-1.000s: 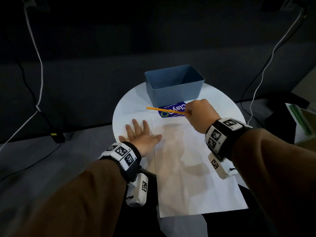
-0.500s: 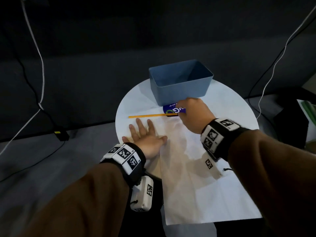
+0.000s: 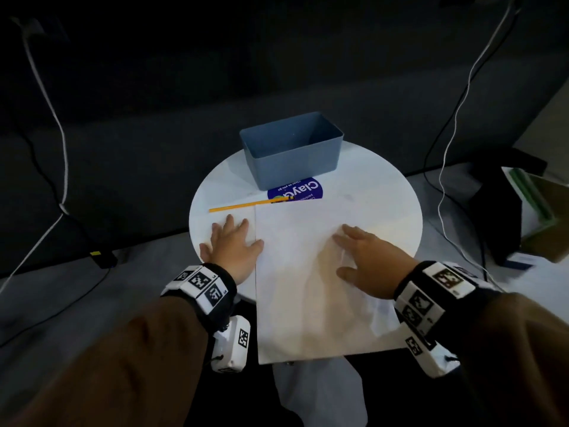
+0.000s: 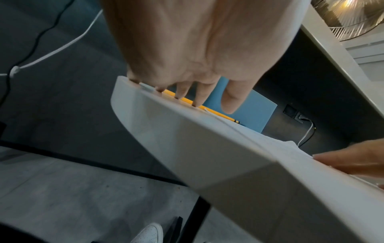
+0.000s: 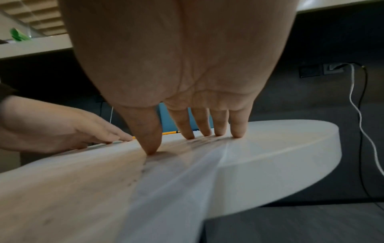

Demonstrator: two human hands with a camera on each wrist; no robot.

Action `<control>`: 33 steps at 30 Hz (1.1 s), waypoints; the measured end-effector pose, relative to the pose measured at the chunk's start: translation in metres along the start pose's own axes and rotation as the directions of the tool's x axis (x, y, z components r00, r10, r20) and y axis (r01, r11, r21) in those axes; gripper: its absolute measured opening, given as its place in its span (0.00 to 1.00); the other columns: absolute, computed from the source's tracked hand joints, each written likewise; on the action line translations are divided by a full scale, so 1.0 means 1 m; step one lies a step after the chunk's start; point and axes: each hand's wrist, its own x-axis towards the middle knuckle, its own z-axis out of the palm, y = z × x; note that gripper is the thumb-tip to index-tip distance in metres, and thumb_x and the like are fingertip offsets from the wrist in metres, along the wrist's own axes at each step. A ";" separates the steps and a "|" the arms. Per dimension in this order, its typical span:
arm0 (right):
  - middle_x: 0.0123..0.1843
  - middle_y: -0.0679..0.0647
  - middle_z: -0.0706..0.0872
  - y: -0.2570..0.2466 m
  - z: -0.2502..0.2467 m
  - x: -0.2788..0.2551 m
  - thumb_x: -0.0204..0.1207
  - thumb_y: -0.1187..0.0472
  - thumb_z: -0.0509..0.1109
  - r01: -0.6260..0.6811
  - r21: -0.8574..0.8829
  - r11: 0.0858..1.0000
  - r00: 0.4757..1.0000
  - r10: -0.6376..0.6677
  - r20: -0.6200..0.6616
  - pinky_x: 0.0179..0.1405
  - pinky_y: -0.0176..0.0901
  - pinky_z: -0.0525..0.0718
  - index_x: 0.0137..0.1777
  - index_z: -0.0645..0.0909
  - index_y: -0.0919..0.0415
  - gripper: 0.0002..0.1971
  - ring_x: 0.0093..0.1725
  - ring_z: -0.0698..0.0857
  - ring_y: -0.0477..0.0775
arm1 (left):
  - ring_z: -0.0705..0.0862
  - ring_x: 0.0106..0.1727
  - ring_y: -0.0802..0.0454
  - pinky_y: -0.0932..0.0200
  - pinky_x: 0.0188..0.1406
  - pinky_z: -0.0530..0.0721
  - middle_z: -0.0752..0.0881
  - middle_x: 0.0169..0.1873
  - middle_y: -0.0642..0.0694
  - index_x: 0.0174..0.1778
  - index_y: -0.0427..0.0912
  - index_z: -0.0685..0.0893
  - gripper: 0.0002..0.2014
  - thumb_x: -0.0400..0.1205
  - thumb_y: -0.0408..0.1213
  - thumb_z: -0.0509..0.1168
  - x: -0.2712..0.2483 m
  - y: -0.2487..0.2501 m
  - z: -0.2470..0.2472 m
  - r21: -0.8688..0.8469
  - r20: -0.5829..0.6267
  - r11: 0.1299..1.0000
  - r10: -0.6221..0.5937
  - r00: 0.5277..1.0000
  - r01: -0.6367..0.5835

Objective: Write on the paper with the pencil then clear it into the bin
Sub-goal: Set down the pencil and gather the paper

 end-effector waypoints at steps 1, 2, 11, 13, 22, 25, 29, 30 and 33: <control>0.92 0.50 0.47 -0.001 0.001 0.001 0.87 0.49 0.65 -0.007 0.003 1.000 1.000 0.007 0.004 0.87 0.50 0.59 0.91 0.52 0.52 0.37 0.90 0.52 0.53 | 0.43 0.88 0.48 0.37 0.84 0.44 0.48 0.88 0.52 0.87 0.54 0.60 0.30 0.88 0.53 0.57 -0.004 -0.001 -0.002 -0.012 -0.037 1.000 0.005 0.999 -0.005; 0.92 0.50 0.47 -0.001 0.001 0.002 0.87 0.49 0.65 -0.013 0.011 1.000 1.000 0.013 0.007 0.87 0.50 0.59 0.91 0.51 0.52 0.37 0.90 0.52 0.53 | 0.50 0.87 0.48 0.38 0.84 0.49 0.54 0.87 0.54 0.84 0.55 0.66 0.27 0.88 0.50 0.58 -0.006 -0.002 -0.003 -0.037 -0.072 0.999 -0.003 0.997 0.000; 0.92 0.53 0.49 -0.002 0.001 0.005 0.86 0.51 0.63 -0.014 0.035 0.999 1.000 0.014 -0.002 0.84 0.50 0.61 0.90 0.55 0.53 0.35 0.90 0.55 0.55 | 0.87 0.48 0.41 0.50 0.55 0.84 0.91 0.42 0.46 0.41 0.35 0.89 0.11 0.77 0.37 0.64 -0.015 0.010 -0.020 -0.354 -0.018 0.934 -0.064 0.998 0.054; 0.92 0.52 0.49 0.000 0.003 0.006 0.86 0.52 0.63 -0.017 0.048 0.999 1.000 0.017 -0.008 0.84 0.50 0.61 0.90 0.56 0.52 0.35 0.90 0.55 0.55 | 0.87 0.40 0.47 0.57 0.45 0.86 0.92 0.38 0.46 0.41 0.35 0.88 0.10 0.81 0.35 0.64 -0.016 0.011 -0.020 -0.407 0.019 0.908 -0.104 0.994 0.103; 0.92 0.52 0.49 -0.002 0.002 0.005 0.85 0.59 0.62 0.003 0.039 0.999 1.000 -0.004 0.016 0.84 0.51 0.62 0.91 0.54 0.54 0.35 0.90 0.53 0.56 | 0.82 0.36 0.43 0.58 0.39 0.78 0.88 0.37 0.38 0.42 0.31 0.88 0.12 0.79 0.38 0.69 -0.022 0.013 -0.023 -0.371 0.048 0.916 -0.145 0.988 0.153; 0.93 0.51 0.46 -0.006 -0.001 0.007 0.84 0.64 0.61 0.016 0.038 0.999 0.999 -0.017 0.040 0.87 0.55 0.58 0.91 0.52 0.54 0.36 0.91 0.50 0.55 | 0.88 0.41 0.43 0.61 0.36 0.79 0.92 0.45 0.38 0.47 0.30 0.89 0.12 0.80 0.37 0.68 -0.020 0.016 -0.023 -0.414 0.062 0.894 -0.161 0.985 0.172; 0.93 0.49 0.46 -0.007 -0.006 0.012 0.82 0.65 0.60 0.041 0.054 0.998 0.998 -0.044 0.051 0.88 0.60 0.56 0.91 0.53 0.51 0.37 0.91 0.48 0.53 | 0.86 0.41 0.41 0.59 0.37 0.77 0.92 0.43 0.37 0.44 0.30 0.90 0.13 0.78 0.39 0.69 -0.015 0.014 -0.018 -0.415 0.069 0.896 -0.142 0.987 0.158; 0.93 0.49 0.45 -0.006 -0.007 0.014 0.82 0.65 0.61 0.050 0.059 0.997 0.997 -0.053 0.054 0.88 0.60 0.55 0.91 0.53 0.51 0.38 0.91 0.47 0.52 | 0.85 0.39 0.42 0.59 0.36 0.75 0.91 0.41 0.37 0.42 0.31 0.89 0.13 0.78 0.39 0.69 -0.014 0.013 -0.017 -0.428 0.070 0.891 -0.137 0.988 0.154; 0.92 0.48 0.45 -0.005 -0.009 0.020 0.81 0.65 0.63 0.074 0.065 0.995 0.995 -0.078 0.064 0.89 0.59 0.51 0.91 0.53 0.49 0.39 0.91 0.46 0.51 | 0.84 0.36 0.43 0.62 0.28 0.72 0.88 0.34 0.39 0.38 0.34 0.88 0.11 0.77 0.39 0.67 -0.009 0.009 -0.016 -0.492 0.052 0.856 -0.155 0.987 0.160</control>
